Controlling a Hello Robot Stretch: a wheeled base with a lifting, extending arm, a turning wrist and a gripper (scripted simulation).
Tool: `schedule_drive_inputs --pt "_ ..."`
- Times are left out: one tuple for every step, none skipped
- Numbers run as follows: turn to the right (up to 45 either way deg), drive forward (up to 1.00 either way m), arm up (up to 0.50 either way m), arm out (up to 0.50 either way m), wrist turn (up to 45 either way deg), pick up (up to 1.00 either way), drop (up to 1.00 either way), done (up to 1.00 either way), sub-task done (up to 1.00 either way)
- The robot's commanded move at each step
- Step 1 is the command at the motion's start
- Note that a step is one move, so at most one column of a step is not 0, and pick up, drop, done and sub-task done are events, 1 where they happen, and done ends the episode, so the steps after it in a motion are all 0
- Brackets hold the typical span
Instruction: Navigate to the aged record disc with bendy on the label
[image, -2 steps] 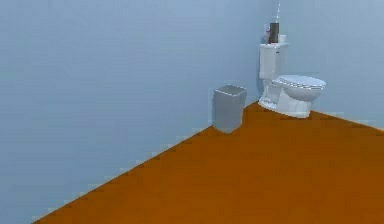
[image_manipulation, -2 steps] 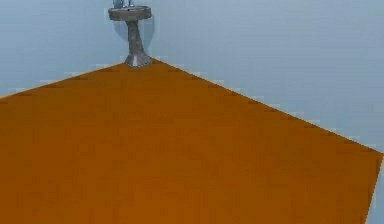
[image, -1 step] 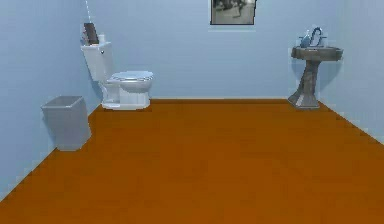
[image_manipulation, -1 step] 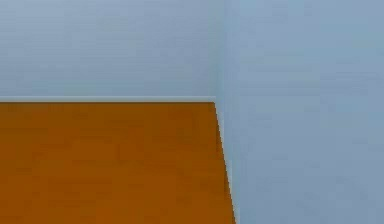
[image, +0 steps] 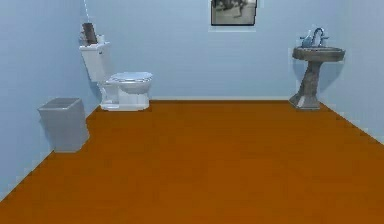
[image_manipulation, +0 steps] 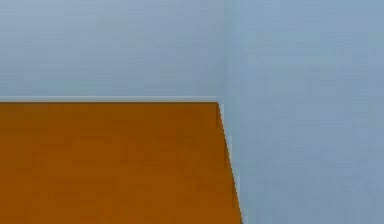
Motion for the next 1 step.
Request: schedule_drive_inputs --pt "-45.0 0.00 0.00 0.00 0.0 0.00 0.00 0.00 0.00"
